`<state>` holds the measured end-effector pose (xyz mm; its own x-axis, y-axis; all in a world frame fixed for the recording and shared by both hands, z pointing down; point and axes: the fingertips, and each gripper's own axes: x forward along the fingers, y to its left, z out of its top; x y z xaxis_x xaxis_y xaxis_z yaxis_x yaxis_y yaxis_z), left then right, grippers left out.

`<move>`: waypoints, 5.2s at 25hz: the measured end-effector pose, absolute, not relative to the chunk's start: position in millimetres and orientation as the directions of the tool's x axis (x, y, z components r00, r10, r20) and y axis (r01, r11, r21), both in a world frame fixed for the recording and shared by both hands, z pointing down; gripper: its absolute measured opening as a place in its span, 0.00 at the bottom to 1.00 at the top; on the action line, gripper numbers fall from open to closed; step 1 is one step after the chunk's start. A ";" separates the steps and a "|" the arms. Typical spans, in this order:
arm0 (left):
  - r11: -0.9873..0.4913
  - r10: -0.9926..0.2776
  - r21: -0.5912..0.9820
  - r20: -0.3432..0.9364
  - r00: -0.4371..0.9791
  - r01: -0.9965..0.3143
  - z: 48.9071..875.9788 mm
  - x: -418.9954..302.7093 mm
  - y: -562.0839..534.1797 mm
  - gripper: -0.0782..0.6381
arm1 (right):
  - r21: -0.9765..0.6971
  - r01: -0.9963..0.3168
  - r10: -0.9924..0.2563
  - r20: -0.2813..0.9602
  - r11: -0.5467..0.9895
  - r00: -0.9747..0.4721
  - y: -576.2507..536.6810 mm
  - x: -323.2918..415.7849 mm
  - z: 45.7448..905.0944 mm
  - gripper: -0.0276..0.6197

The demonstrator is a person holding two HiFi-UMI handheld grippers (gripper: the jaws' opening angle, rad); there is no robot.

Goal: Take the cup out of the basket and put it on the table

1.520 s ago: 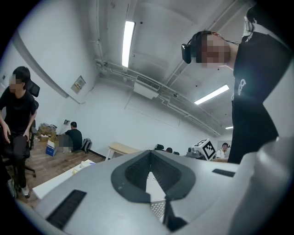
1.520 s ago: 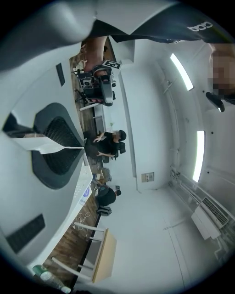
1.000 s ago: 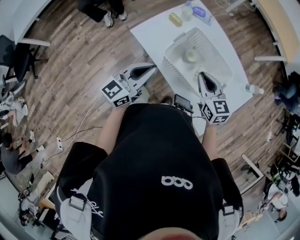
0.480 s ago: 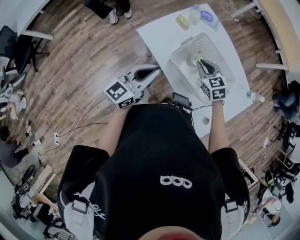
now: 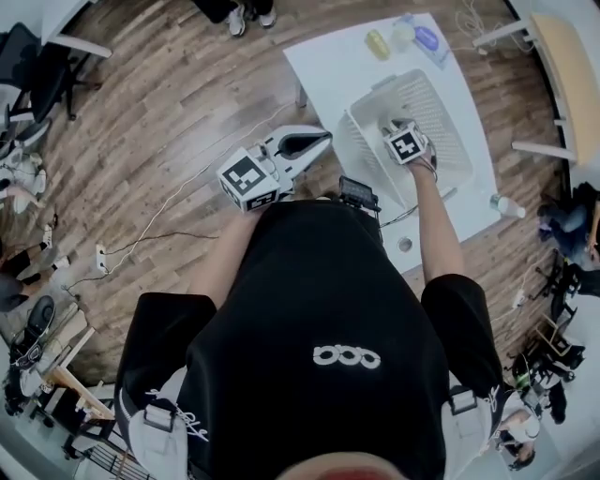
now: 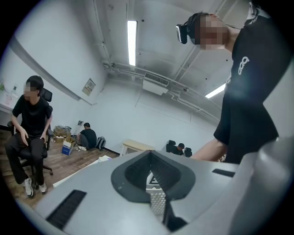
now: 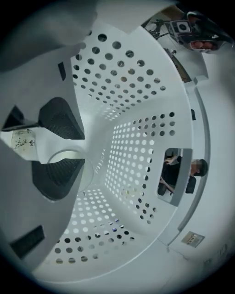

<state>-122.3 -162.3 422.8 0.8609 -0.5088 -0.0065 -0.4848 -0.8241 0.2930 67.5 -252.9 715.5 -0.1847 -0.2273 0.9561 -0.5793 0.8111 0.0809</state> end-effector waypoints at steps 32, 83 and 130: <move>-0.776 -0.579 0.295 0.016 0.815 -0.557 444.4 -151.1 -136.9 0.12 | 0.130 -0.401 -0.159 0.986 0.907 -0.042 -244.9 71.7 727.7 0.11; -0.967 -0.141 0.211 0.031 0.989 -0.145 425.5 116.6 -61.8 0.12 | 0.206 -0.927 -0.835 0.524 0.313 -0.166 -3.1 273.1 463.1 0.11; -0.927 -0.250 0.274 0.062 0.966 -0.258 457.7 75.9 -40.3 0.12 | 0.093 -0.554 -0.077 0.996 0.827 0.051 -16.8 284.1 770.4 0.12</move>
<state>75.9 -40.3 457.7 0.9662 -0.2504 0.0616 -0.2576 -0.9266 0.2741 284.1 -16.8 770.4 0.0508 -0.0774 0.9957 -0.5545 0.8270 0.0926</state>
